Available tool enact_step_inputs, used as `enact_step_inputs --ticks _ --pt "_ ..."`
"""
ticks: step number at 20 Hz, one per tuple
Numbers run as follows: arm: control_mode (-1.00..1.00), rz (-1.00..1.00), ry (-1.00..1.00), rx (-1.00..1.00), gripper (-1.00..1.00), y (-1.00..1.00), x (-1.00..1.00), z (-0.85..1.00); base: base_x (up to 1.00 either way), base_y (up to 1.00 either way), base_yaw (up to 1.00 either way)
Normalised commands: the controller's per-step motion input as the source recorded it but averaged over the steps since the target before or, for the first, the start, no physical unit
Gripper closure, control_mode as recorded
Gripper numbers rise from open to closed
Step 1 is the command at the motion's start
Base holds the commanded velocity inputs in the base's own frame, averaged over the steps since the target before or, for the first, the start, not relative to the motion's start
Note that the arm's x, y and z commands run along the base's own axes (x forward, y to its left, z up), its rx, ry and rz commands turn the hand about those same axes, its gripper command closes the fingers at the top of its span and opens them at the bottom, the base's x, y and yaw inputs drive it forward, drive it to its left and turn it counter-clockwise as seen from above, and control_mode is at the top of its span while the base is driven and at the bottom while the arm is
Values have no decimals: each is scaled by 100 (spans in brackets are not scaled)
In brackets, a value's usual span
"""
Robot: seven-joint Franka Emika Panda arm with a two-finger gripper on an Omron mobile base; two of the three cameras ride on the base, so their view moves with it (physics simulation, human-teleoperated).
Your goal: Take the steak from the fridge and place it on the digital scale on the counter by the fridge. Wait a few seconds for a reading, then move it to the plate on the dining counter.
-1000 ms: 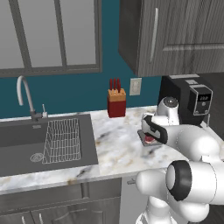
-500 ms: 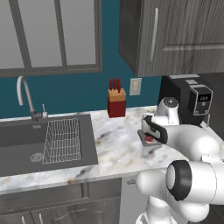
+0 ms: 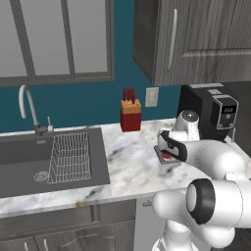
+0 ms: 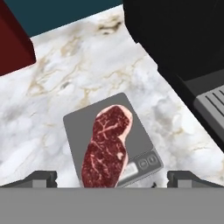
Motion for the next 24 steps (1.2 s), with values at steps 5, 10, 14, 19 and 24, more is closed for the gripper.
enact_step_inputs --ticks 5,10,14,19,24 --pt "-100 1 0 0 -100 1 0 -20 0 0 0" --pt "-100 0 0 0 -100 0 0 -26 0 0 0" --pt "-100 0 0 0 -100 0 1 -26 0 0 0" --pt "-100 0 1 0 -100 0 9 -24 0 0 0" --pt "-100 0 2 0 -100 0 30 -17 0 0 0"
